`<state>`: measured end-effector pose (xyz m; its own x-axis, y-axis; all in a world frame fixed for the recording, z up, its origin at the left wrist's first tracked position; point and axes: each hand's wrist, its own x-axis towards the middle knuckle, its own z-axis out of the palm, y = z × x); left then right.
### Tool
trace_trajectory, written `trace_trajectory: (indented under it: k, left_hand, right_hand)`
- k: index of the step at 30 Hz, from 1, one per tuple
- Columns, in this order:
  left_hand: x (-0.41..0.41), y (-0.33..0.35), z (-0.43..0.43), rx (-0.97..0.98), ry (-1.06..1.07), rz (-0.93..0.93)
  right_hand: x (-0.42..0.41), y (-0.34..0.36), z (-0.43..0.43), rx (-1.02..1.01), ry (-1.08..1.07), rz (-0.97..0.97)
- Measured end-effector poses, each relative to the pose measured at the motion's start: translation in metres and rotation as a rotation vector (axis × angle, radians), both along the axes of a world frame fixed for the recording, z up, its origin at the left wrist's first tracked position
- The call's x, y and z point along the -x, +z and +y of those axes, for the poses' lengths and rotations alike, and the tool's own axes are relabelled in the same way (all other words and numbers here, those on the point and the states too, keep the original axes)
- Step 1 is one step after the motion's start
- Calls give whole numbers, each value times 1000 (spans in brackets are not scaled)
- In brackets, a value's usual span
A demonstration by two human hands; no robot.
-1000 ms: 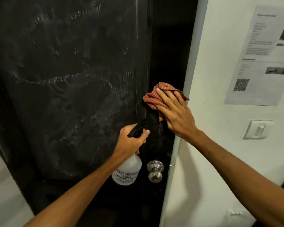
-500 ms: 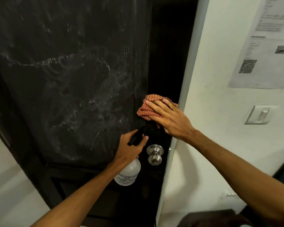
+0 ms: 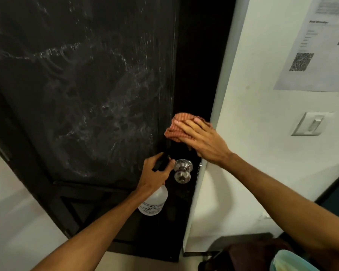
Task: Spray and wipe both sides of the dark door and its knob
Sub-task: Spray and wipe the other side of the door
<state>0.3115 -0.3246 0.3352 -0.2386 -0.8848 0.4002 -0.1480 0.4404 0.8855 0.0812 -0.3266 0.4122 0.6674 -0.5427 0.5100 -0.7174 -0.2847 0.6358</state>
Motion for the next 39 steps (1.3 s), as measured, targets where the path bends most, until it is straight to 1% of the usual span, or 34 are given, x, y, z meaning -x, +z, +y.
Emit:
trace_trajectory:
  k: [2, 3, 4, 6, 8, 9, 11, 12, 14, 16, 17, 19, 21, 22, 23, 26, 28, 29, 30, 31, 33, 35, 36, 37, 38, 39]
  left_hand:
    - [1, -3, -1, 8, 3, -12]
    - [3, -5, 0, 15, 3, -13]
    - [3, -9, 1, 18, 3, -13]
    - [1, -16, 4, 8, -3, -1]
    - [-2, -20, 4, 0, -11, -1]
    - [-3, -21, 4, -10, -14, -6]
    - [-4, -18, 3, -4, -13, -20]
    - [-3, -17, 0, -7, -12, -22]
    - [-2, -13, -2, 4, -7, -6]
    - [-1, -13, 0, 0, -14, -2]
    - [-1, -17, 3, 4, -21, -5]
    - [-3, -26, 15, 6, -34, 6]
    - [-1, -21, 16, 10, -51, 19]
    - [0, -14, 13, -7, -58, 33]
    - [0, -8, 12, -5, -62, 47]
    - [-3, 13, 3, 1, -57, 68]
    - [-4, 26, -2, 2, -58, 104]
    - [-4, 30, -3, 8, -57, 113]
    - [-3, 40, -6, 21, -48, 124]
    - [-1, 46, -10, 28, -42, 129]
    - [2, 57, -14, 53, -29, 121]
    - [2, 63, -12, 87, -18, 104]
    - [-3, 67, -9, 94, -7, 102]
    - [-6, 69, -5, 86, -11, 96]
    - [-7, 66, -1, 65, -24, 88]
    - [-10, 72, -2, 48, -22, 95]
  right_hand:
    - [1, 6, -1, 74, -23, -111]
    - [1, -3, 1, 84, -24, -130]
    - [1, -19, 2, 67, -26, -106]
    - [0, -57, 10, -69, -21, 43]
    - [2, -78, 13, -189, -11, 119]
    - [3, -75, 13, -218, -4, 128]
    - [5, -51, 7, -180, 7, 127]
    - [6, -36, 3, -135, 12, 82]
    - [13, -6, -2, 10, 6, -95]
    - [15, -9, 1, 74, -6, -199]
    - [15, -25, 5, 49, -13, -187]
    - [11, -76, 20, -93, -13, -82]
    - [16, -100, 28, -190, -32, -10]
    - [20, -98, 26, -188, -32, 8]
    - [21, -87, 25, -179, -31, 16]
    - [14, -18, 8, -76, 7, 22]
    - [6, 35, -2, 35, 42, -117]
    - [2, 53, -4, 89, 30, -217]
    - [-2, 67, -9, 141, 18, -289]
    - [-8, 67, -11, 161, 7, -336]
    - [-15, 37, -10, 116, 8, -298]
    - [-14, -6, -2, -1, -1, -98]
    - [-15, -15, 3, -53, -2, -12]
    - [-11, -17, 5, -79, -2, 40]
    - [-9, -14, 7, -63, 0, 37]
    - [-11, 6, 4, -44, 10, 3]
